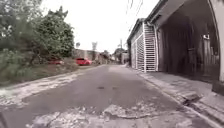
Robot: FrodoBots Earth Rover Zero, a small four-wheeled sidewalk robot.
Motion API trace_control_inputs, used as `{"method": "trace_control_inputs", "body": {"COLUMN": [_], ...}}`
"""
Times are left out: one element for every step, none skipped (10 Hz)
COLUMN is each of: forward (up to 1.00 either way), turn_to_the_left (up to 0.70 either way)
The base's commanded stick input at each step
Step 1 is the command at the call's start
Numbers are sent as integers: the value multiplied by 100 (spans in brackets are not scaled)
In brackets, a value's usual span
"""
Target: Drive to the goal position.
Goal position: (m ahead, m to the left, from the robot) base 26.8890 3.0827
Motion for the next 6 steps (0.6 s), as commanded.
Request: {"method": "trace_control_inputs", "body": {"forward": [70, 70, 70, 70, 70, 70], "turn_to_the_left": [0, 0, 0, 0, 0, 0]}}
